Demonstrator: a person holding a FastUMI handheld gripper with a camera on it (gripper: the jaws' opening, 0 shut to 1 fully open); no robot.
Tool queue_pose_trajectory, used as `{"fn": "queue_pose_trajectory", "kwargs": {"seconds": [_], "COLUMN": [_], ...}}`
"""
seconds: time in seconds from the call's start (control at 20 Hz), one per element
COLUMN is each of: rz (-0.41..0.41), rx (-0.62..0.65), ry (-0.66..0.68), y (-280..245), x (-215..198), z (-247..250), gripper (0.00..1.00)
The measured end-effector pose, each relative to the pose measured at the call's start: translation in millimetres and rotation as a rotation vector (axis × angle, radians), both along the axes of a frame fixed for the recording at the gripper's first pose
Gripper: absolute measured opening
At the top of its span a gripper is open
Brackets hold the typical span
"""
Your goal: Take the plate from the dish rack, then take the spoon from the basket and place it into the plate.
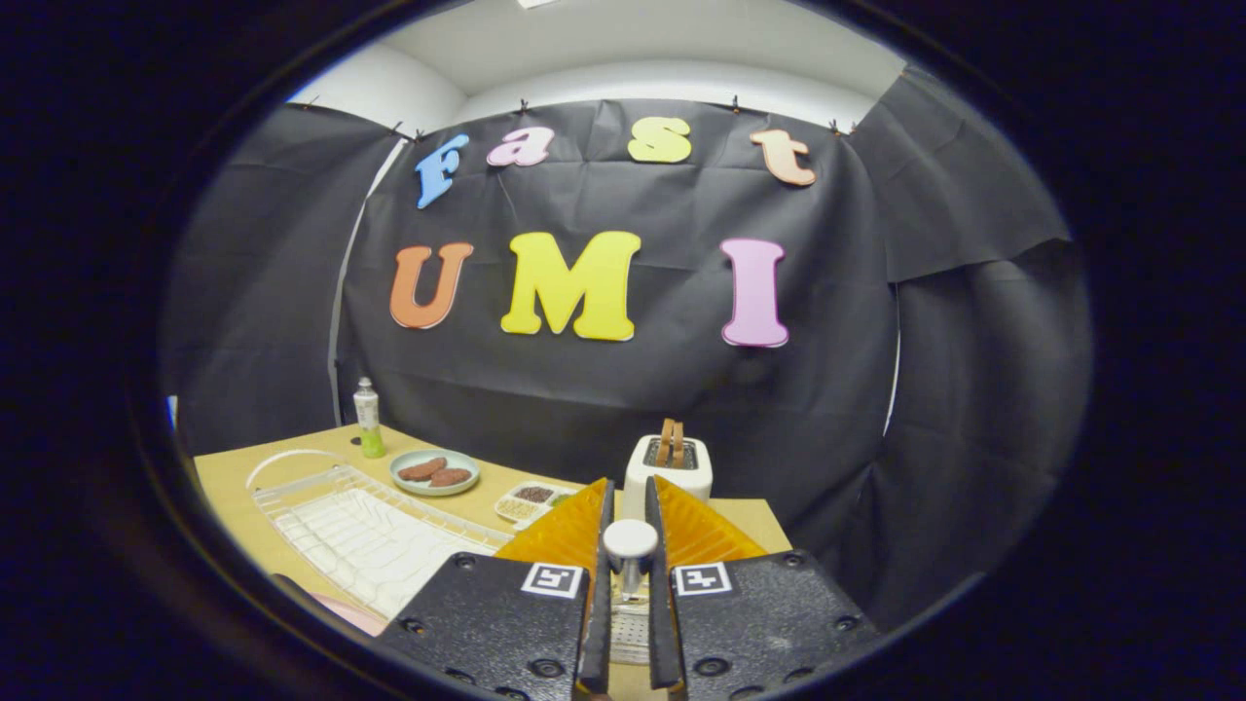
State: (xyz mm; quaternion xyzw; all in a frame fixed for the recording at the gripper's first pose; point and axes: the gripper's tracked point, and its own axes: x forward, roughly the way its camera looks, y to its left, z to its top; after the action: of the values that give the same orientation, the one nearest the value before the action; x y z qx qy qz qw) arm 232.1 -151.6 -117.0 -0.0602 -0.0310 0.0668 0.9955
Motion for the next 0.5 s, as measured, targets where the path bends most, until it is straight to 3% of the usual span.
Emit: {"fn": "queue_pose_trajectory", "kwargs": {"seconds": [0.2,0.5], "rz": [0.023,0.035], "rx": [0.028,0.048], "ry": [0.024,0.085], "y": [25.8,83.8], "x": [-57.3,-131.2], "z": [12.4,-16.0], "gripper": [0.21,0.21]}}
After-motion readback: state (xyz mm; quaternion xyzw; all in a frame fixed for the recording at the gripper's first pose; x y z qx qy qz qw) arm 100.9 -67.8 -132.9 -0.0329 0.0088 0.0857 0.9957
